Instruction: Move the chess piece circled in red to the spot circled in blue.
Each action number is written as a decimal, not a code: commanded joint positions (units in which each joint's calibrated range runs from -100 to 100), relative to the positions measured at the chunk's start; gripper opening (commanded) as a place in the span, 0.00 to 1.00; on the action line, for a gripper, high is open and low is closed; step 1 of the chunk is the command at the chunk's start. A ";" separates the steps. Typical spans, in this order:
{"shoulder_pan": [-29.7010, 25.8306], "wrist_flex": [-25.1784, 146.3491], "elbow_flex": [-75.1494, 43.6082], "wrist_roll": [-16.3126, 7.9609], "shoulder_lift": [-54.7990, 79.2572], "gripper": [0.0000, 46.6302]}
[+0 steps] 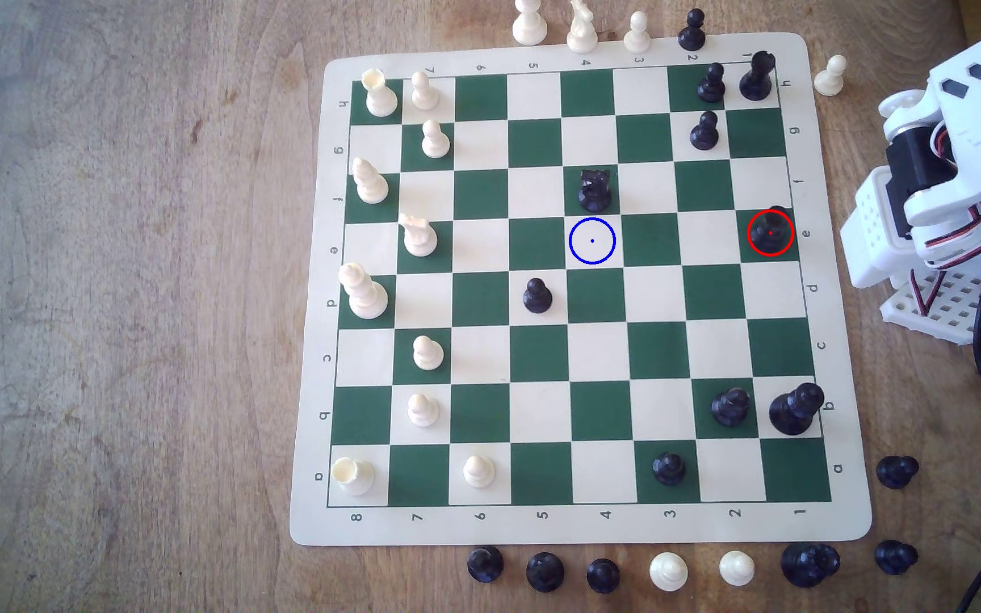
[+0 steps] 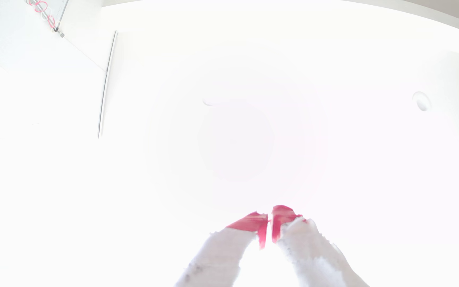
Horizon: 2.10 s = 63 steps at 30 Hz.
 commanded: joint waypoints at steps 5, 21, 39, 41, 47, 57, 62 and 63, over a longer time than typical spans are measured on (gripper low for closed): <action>-0.53 4.95 1.17 0.10 0.14 0.00; 4.48 80.46 -22.31 -0.29 0.31 0.00; 13.71 159.90 -49.05 -14.41 3.28 0.01; 21.30 175.38 -60.75 -12.55 11.68 0.13; 20.44 187.99 -67.28 -12.55 23.23 0.01; 26.69 196.67 -64.56 -11.28 30.10 0.23; 28.10 197.49 -57.94 -12.55 31.55 0.30; 29.12 197.49 -55.85 -12.80 32.06 0.30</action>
